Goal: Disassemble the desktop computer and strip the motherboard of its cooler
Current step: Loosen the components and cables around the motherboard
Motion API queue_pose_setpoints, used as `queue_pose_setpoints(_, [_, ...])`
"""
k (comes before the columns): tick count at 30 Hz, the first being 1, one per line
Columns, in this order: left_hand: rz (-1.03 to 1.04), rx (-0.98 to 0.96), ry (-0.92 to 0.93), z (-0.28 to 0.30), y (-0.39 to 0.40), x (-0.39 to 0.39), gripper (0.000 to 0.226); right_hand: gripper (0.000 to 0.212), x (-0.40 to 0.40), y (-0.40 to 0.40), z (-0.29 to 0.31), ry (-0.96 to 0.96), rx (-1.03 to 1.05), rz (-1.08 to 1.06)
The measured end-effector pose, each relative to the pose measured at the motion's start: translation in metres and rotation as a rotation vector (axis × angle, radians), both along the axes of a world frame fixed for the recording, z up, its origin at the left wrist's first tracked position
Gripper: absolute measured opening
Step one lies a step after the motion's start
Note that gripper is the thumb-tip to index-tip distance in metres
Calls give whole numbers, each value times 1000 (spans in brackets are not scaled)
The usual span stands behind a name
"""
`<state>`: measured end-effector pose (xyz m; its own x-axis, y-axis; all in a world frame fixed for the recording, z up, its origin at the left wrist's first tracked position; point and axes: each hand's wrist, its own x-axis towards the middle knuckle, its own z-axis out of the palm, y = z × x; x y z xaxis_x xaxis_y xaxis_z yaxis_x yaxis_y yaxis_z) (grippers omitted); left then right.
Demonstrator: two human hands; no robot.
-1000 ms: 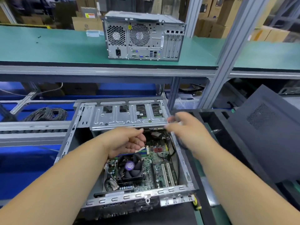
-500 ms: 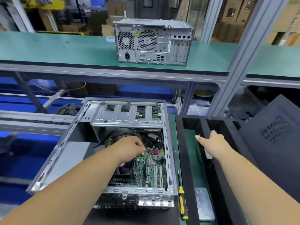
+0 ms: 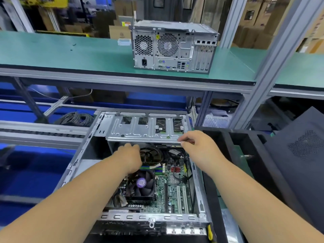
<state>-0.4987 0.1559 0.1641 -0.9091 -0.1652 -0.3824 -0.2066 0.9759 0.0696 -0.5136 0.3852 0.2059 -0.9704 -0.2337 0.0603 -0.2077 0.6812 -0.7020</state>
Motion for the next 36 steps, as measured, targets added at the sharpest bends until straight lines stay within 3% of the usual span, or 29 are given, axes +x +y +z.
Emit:
queue_pose_setpoints(4, [-14, 3, -55, -11, -18, -6, 52, 33, 6, -28, 3, -230, 50, 58])
queue_pose_setpoints(7, [-97, -9, -7, -21, -18, -8, 58, 30, 4, -53, -11, -449, 329, 170])
queue_pose_setpoints(9, [-203, -29, 9, -26, -17, -9, 66, 32, 1, -66, -24, -450, 526, 185])
queue_pose_setpoints(12, [-300, -14, 29, -27, -16, -11, 72, 47, -1, -79, -38, -428, 588, 213])
queue_pose_setpoints(14, [-294, -28, 62, -26, -18, -11, 70, 69, -1, -84, -46, -446, 594, 289])
queue_pose_setpoints(17, [-188, -58, 65, -26, -22, -8, 61, 79, 0, -85, -57, -404, 610, 391])
queue_pose_setpoints(21, [-154, -7, 51, -25, -20, -8, 64, 72, 0, -82, -60, -348, 611, 385])
queue_pose_setpoints(26, [-153, 61, 93, -27, -20, -6, 60, 43, 0, -76, -62, -211, 674, 250])
queue_pose_setpoints(32, [-207, 50, 126, -29, -14, -9, 53, 26, -4, -78, -67, -104, 744, 259])
queue_pose_setpoints(36, [-270, -28, 66, -27, -6, -24, 33, 26, -8, -76, -63, -106, 834, 390])
